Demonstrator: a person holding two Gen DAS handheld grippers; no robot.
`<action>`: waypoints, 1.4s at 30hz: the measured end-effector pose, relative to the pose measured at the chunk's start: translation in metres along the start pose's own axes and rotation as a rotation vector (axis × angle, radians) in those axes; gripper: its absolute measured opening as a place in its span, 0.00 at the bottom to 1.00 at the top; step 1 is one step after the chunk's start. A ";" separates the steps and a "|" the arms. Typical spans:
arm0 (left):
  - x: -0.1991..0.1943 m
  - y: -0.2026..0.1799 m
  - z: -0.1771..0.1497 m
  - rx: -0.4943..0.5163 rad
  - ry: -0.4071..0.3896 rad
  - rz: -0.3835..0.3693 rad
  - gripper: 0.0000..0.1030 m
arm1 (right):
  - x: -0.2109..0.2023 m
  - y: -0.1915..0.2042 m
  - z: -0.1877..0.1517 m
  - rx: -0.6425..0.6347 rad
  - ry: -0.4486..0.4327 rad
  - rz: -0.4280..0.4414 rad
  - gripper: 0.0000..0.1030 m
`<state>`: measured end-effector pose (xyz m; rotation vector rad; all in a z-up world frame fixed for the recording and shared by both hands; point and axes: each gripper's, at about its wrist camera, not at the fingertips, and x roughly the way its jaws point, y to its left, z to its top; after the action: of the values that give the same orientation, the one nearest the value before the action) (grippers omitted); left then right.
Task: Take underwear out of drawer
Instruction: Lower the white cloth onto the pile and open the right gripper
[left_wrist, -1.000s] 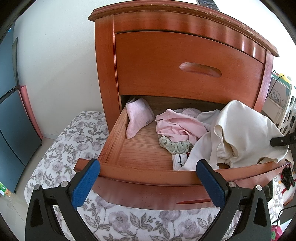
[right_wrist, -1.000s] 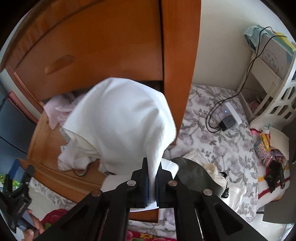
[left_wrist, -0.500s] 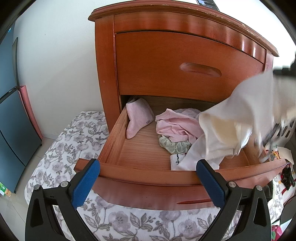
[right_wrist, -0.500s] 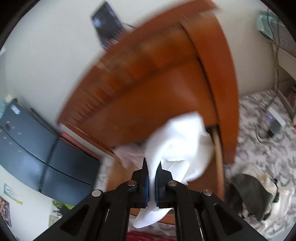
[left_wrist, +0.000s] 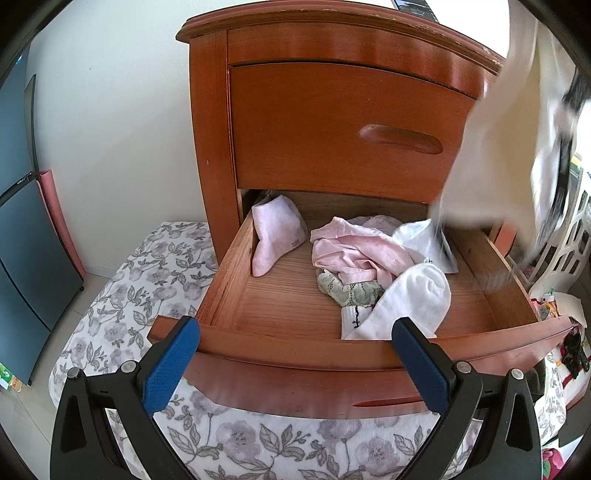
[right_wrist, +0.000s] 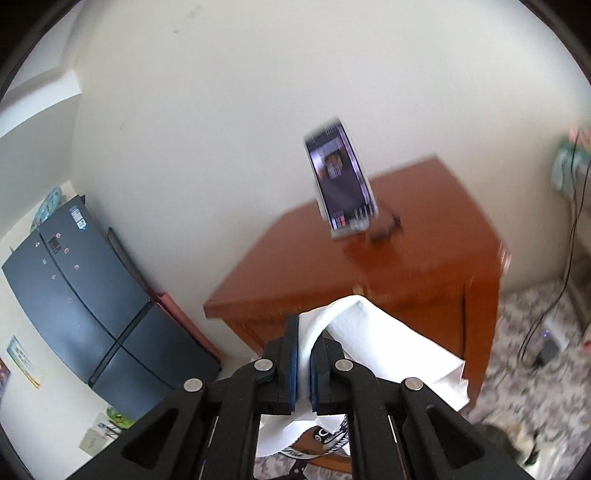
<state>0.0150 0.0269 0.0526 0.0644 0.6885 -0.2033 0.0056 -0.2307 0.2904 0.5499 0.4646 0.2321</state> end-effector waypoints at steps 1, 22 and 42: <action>0.000 0.000 0.000 0.000 0.000 0.000 1.00 | -0.010 0.006 0.006 -0.016 -0.022 -0.005 0.05; 0.000 0.000 0.000 0.000 -0.001 0.000 1.00 | -0.094 -0.122 0.003 0.080 -0.041 -0.467 0.05; 0.000 0.000 0.000 0.000 0.000 0.000 1.00 | 0.013 -0.267 -0.186 0.259 0.347 -0.552 0.05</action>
<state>0.0148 0.0265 0.0530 0.0645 0.6880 -0.2031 -0.0494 -0.3650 -0.0016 0.6143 0.9716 -0.2714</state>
